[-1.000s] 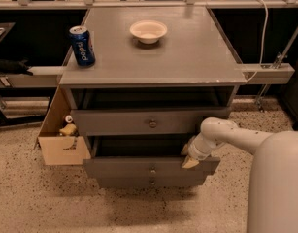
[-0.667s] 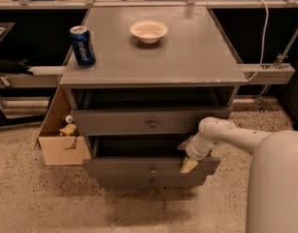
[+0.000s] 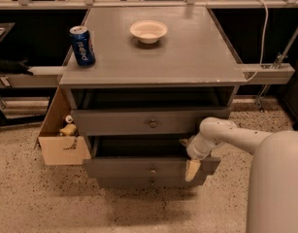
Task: Open middle drawer
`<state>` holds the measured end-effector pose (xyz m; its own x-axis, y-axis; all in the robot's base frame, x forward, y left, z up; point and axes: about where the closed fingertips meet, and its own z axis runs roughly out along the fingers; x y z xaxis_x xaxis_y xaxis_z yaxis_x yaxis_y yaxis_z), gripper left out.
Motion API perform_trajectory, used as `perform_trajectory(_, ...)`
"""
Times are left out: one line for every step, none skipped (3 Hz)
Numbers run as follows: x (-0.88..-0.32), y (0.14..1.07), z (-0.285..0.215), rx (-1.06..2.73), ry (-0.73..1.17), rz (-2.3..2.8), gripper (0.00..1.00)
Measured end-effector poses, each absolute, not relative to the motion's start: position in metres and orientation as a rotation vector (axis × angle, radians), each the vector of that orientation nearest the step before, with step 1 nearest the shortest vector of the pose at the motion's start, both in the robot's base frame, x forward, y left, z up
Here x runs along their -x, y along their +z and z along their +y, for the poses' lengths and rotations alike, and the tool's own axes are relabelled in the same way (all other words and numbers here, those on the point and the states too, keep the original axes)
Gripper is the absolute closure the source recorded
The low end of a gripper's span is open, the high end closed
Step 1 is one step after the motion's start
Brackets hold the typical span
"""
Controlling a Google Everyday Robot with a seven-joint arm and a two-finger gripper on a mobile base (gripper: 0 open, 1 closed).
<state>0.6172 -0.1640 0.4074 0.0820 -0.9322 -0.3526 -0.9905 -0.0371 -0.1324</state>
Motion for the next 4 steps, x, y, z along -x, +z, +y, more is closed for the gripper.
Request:
perform_trajectory(-0.606, 0.399, -0.160, 2.071, 0.298, 1.906, 0.00)
perform_trajectory(-0.579, 0.388, -0.159, 2.134, 0.392, 1.903, 0.00)
perform_trajectory(-0.552, 0.385, -0.161, 2.182, 0.462, 1.903, 0.12)
perform_trajectory(-0.527, 0.395, -0.163, 2.206, 0.497, 1.889, 0.35)
